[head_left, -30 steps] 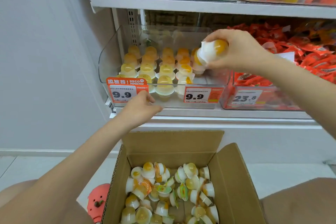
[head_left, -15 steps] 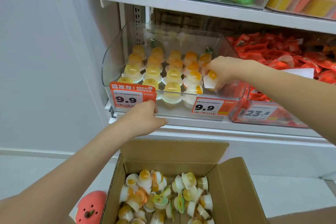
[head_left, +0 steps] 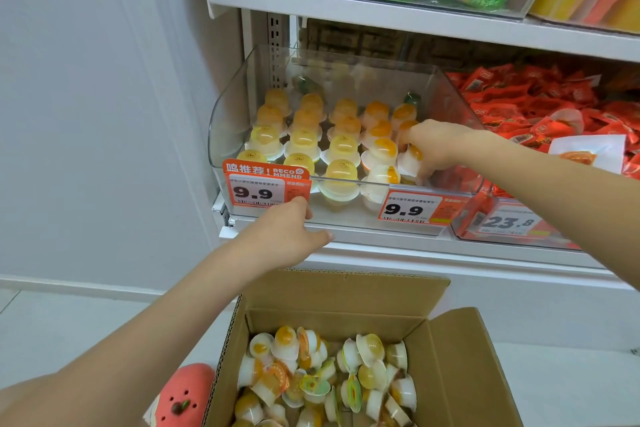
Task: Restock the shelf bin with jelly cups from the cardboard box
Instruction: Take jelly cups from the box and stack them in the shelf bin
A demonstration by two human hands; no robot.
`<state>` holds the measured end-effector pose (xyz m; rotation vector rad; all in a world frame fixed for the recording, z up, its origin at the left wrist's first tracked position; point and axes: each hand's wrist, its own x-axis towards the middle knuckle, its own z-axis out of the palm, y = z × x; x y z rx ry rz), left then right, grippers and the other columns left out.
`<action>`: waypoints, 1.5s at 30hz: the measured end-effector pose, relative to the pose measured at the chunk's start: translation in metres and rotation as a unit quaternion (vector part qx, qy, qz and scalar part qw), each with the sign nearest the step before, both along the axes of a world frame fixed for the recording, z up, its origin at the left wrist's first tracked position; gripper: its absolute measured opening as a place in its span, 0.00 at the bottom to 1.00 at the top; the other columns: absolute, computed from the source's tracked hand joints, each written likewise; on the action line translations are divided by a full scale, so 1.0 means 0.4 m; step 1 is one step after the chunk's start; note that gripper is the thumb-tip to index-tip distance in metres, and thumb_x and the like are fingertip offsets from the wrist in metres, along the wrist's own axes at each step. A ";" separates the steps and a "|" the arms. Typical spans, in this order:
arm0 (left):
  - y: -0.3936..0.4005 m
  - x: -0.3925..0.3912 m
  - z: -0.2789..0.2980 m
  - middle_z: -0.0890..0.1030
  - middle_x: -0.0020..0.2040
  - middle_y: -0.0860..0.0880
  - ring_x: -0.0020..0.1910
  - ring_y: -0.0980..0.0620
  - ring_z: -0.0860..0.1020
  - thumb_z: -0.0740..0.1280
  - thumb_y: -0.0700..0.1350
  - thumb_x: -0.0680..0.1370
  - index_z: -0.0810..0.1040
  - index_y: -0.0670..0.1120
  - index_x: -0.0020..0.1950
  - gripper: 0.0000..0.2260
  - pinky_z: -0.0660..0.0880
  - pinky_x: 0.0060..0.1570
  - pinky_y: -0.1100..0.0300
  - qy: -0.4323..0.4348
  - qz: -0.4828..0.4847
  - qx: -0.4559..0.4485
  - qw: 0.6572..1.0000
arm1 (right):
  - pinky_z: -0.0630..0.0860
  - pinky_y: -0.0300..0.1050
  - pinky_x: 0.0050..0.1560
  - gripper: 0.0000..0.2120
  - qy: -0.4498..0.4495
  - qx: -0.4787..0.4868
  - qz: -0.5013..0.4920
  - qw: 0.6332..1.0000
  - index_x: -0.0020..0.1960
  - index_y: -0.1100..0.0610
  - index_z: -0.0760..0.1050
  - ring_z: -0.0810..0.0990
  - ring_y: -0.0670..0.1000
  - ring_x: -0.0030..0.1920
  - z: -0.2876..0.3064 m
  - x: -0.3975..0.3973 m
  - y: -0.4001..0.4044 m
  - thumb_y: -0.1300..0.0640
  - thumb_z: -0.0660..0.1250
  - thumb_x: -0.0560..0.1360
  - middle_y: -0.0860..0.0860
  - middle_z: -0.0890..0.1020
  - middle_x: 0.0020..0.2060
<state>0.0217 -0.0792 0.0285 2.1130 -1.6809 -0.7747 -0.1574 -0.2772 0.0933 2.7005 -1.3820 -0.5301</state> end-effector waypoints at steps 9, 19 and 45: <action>0.013 0.011 -0.003 0.77 0.53 0.49 0.50 0.51 0.76 0.65 0.57 0.76 0.68 0.47 0.64 0.21 0.75 0.50 0.56 -0.024 -0.009 0.000 1.000 | 0.76 0.49 0.48 0.34 -0.018 -0.037 0.015 0.999 0.66 0.52 0.69 0.76 0.58 0.57 0.005 -0.019 0.006 0.58 0.77 0.63 0.54 0.76 0.58; 0.079 -0.027 -0.094 0.77 0.50 0.49 0.48 0.50 0.76 0.71 0.47 0.74 0.73 0.45 0.59 0.16 0.73 0.46 0.59 -0.002 -0.029 0.029 0.999 | 0.78 0.56 0.44 0.11 -0.309 -0.149 0.220 0.913 0.57 0.59 0.76 0.75 0.59 0.54 -0.094 -0.159 0.306 0.64 0.64 0.76 0.54 0.79 0.50; 0.215 -0.074 -0.758 0.54 0.72 0.40 0.69 0.40 0.58 0.68 0.51 0.76 0.66 0.41 0.70 0.26 0.67 0.65 0.49 -0.144 0.077 0.317 0.934 | 0.73 0.53 0.63 0.26 -0.416 0.400 -0.536 0.616 0.67 0.59 0.71 0.75 0.59 0.62 -0.985 0.119 0.444 0.41 0.60 0.78 0.57 0.76 0.63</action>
